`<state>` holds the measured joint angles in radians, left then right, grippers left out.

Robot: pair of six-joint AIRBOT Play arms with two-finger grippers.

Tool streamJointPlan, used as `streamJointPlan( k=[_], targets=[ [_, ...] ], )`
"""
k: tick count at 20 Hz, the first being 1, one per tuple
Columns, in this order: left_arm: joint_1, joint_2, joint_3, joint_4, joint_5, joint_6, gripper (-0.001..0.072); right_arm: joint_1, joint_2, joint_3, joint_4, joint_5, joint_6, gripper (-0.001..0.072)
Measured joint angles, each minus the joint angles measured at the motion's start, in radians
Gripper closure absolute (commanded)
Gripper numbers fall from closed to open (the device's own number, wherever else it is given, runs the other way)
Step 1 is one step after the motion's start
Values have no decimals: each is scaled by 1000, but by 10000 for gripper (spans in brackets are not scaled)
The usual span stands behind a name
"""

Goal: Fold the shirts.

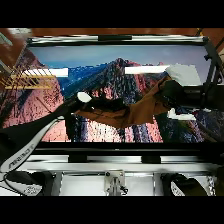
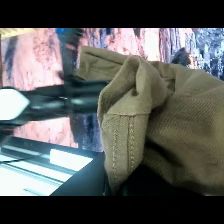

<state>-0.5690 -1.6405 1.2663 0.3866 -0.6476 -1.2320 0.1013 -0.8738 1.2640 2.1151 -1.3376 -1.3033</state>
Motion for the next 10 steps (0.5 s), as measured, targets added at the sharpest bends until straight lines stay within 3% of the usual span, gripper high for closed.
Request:
streamJointPlan(
  k=[5,10],
  targets=[
    [185,266,0,168,-38,21,676,102,-130,0,-5,118,-17,650],
    [480,574,0,291,-51,24,674,327,-354,0,37,405,-48,650]
  ],
)
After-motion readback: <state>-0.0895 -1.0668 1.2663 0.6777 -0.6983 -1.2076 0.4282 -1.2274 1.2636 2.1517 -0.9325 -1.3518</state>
